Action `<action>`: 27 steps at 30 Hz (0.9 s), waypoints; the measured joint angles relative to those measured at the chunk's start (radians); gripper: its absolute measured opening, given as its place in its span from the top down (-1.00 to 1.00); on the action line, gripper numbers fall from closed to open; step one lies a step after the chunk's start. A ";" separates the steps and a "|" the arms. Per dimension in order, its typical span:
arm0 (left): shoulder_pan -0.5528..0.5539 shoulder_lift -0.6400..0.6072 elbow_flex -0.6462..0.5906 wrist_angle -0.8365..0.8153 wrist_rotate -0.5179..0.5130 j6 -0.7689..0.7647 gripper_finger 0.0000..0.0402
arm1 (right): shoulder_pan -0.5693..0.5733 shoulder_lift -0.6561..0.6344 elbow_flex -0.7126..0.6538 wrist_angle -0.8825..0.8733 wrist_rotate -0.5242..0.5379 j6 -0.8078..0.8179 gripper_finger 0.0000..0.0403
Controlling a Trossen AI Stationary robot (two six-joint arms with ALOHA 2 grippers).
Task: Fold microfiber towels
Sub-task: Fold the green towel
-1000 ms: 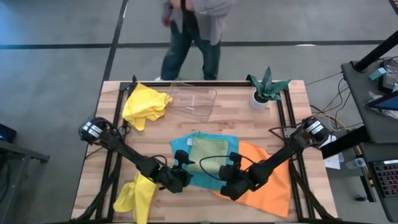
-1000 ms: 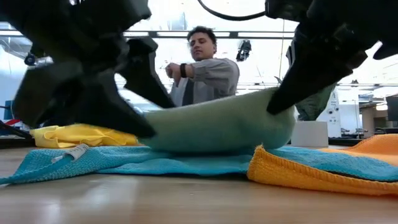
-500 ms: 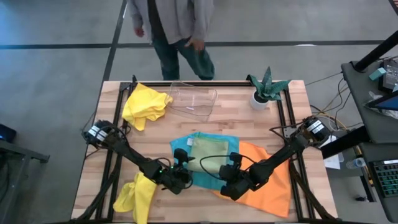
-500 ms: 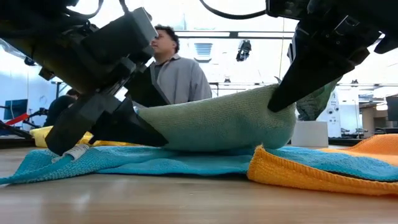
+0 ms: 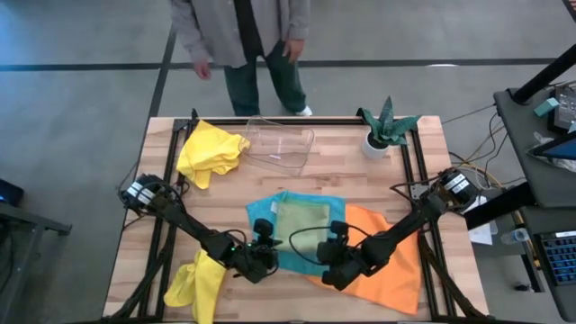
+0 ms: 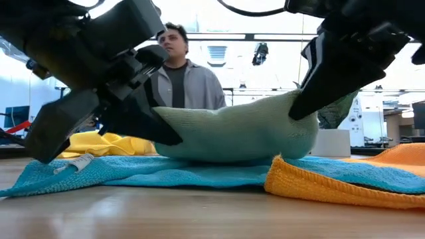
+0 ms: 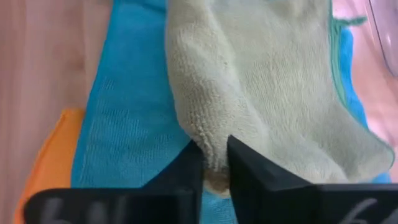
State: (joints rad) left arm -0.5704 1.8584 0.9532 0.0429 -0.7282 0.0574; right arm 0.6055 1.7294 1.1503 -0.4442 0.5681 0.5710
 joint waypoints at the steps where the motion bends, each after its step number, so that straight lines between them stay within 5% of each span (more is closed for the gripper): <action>1: 0.001 0.000 0.006 0.000 0.007 -0.001 0.98 | 0.006 0.000 0.000 0.000 0.000 -0.028 0.68; 15: 0.035 -0.026 0.031 0.000 0.096 -0.072 0.99 | 0.093 0.027 0.008 0.025 0.091 -0.058 -0.31; 27: 0.052 -0.063 0.030 -0.001 0.156 -0.104 1.00 | 0.110 0.137 0.034 0.045 0.247 -0.086 -0.28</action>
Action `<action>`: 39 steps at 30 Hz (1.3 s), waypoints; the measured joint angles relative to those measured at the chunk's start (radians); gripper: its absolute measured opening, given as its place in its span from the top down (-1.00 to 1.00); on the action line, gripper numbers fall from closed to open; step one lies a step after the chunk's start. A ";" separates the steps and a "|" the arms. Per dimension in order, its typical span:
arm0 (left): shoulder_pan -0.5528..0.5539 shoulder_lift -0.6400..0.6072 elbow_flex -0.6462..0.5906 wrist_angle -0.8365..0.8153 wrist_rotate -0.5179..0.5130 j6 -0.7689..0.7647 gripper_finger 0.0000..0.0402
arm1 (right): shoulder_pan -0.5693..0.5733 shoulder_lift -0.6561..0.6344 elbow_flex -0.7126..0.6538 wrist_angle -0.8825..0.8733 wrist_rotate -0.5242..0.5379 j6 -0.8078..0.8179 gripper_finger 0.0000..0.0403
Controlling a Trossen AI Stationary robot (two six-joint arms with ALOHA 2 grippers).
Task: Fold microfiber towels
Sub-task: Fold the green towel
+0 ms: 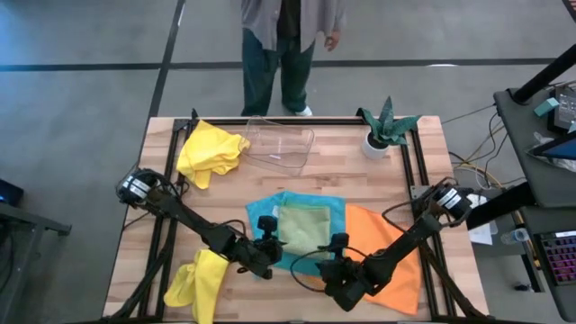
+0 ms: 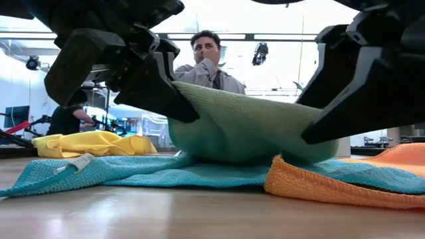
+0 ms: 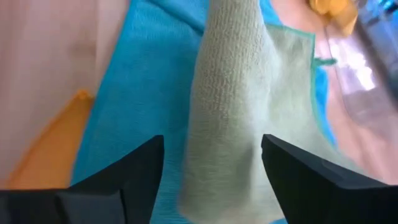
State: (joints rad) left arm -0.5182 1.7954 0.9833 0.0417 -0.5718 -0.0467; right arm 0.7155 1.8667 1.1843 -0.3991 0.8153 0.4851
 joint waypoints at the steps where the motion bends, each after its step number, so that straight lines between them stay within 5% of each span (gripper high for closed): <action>1: 0.000 0.000 0.000 -0.001 0.004 0.000 1.00 | 0.000 0.006 0.004 -0.011 0.011 -0.015 -0.25; 8: 0.002 0.000 -0.006 -0.017 0.018 -0.010 1.00 | 0.011 0.051 0.053 -0.110 0.048 -0.025 0.11; 16: 0.002 0.000 -0.007 -0.090 0.085 -0.048 1.00 | 0.020 0.099 0.155 -0.249 0.020 0.006 0.89; 26: -0.013 0.000 0.030 -0.161 0.361 -0.096 1.00 | 0.028 0.092 0.269 -0.267 -0.147 0.075 0.95; 39: 0.033 -0.053 0.119 -0.347 0.407 -0.128 1.00 | -0.020 0.084 0.275 -0.389 -0.138 0.200 0.95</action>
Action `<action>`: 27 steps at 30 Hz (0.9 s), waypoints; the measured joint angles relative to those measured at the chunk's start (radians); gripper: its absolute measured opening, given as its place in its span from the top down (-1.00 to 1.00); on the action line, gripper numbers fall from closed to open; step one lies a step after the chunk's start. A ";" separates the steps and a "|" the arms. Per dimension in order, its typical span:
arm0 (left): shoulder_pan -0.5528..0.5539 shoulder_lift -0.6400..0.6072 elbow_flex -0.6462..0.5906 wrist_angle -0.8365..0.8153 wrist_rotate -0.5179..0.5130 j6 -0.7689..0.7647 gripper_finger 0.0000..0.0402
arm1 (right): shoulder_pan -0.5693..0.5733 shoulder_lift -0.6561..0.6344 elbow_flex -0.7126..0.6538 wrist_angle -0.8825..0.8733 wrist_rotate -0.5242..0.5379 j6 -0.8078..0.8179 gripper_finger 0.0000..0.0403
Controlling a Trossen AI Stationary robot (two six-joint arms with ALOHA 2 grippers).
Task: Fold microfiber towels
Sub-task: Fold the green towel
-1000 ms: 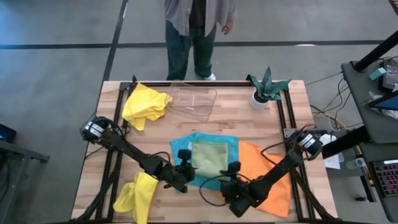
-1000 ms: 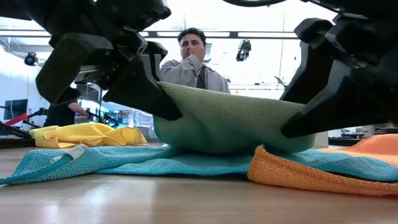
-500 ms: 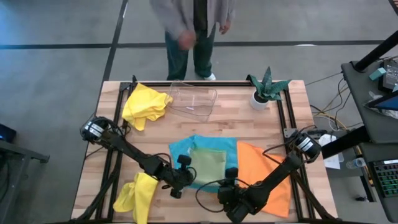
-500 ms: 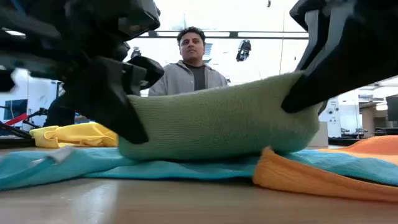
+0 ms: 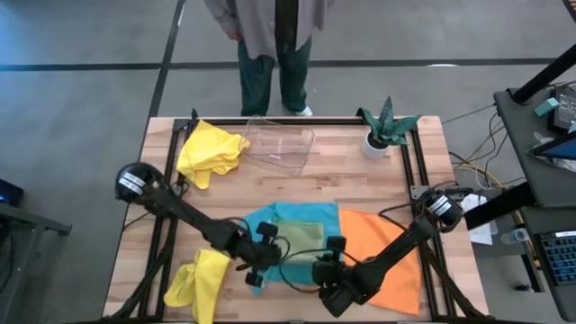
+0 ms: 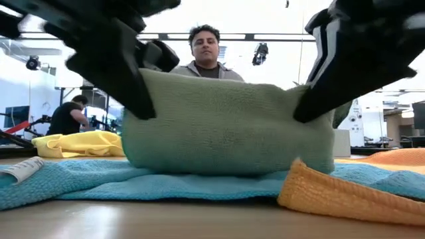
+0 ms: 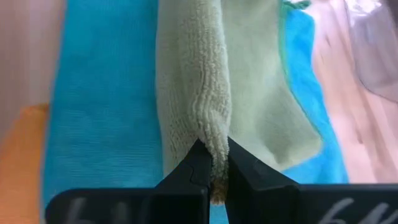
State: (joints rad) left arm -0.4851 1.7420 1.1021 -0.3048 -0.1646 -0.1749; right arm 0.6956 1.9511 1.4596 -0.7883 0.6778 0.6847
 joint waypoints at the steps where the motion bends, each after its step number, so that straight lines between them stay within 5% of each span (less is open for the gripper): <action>1: 0.013 -0.011 -0.006 -0.002 0.003 0.001 1.00 | -0.005 0.000 0.000 -0.004 0.003 0.000 0.96; 11: 0.142 -0.042 -0.042 -0.018 0.121 0.071 1.00 | -0.056 -0.048 -0.017 -0.074 0.050 0.004 0.96; 27: 0.267 -0.033 -0.096 0.028 0.138 0.130 1.00 | -0.171 -0.063 -0.160 0.013 0.014 -0.023 0.96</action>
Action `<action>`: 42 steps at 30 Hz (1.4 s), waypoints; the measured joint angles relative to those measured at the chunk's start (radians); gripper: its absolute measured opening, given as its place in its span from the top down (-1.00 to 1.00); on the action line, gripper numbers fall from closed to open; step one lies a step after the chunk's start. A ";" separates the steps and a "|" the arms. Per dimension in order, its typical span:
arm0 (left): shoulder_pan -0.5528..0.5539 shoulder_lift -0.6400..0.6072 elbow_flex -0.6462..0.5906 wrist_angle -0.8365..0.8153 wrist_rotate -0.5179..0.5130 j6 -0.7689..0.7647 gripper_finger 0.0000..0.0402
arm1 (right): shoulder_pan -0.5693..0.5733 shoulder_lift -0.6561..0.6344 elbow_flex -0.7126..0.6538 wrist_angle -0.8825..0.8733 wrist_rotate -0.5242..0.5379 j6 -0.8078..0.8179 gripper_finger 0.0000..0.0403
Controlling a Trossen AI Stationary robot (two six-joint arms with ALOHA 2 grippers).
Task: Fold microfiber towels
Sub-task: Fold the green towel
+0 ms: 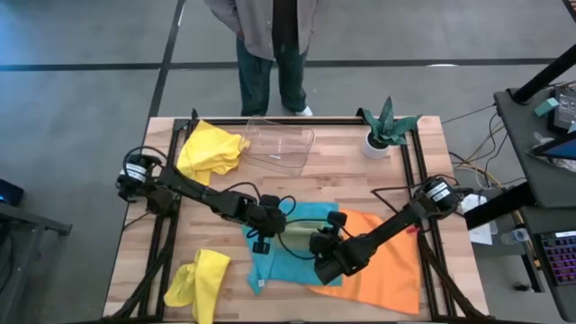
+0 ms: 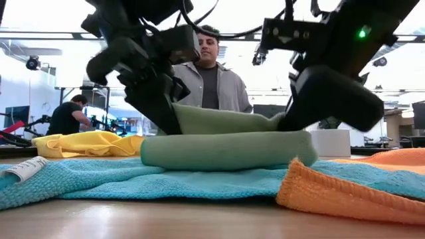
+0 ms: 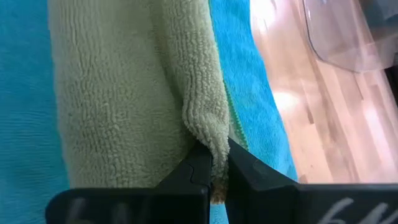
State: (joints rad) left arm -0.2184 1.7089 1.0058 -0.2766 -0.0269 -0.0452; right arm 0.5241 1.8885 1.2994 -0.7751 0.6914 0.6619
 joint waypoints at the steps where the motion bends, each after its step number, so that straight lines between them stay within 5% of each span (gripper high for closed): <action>1: 0.006 0.005 0.000 0.003 0.000 0.000 1.00 | -0.004 0.000 -0.004 0.001 -0.001 0.001 0.96; 13: 0.022 0.060 0.001 0.012 -0.035 0.000 0.96 | -0.029 0.004 -0.019 0.009 -0.009 0.001 0.96; 20: 0.022 0.059 0.000 -0.010 -0.065 0.026 0.69 | -0.041 0.010 -0.048 0.035 -0.053 -0.008 0.96; 27: 0.021 0.018 -0.001 -0.042 -0.216 0.027 0.32 | -0.041 0.010 -0.054 0.042 -0.051 -0.007 0.95; 33: 0.018 -0.039 -0.001 -0.059 -0.269 0.026 0.13 | -0.040 0.011 -0.054 0.044 -0.010 0.019 0.76; 42: -0.021 -0.106 -0.001 -0.095 -0.335 0.002 0.10 | -0.040 0.008 -0.051 0.038 0.015 0.019 0.42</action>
State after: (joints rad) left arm -0.2391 1.6025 1.0050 -0.3717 -0.3616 -0.0437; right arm 0.4839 1.8962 1.2482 -0.7376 0.7064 0.6807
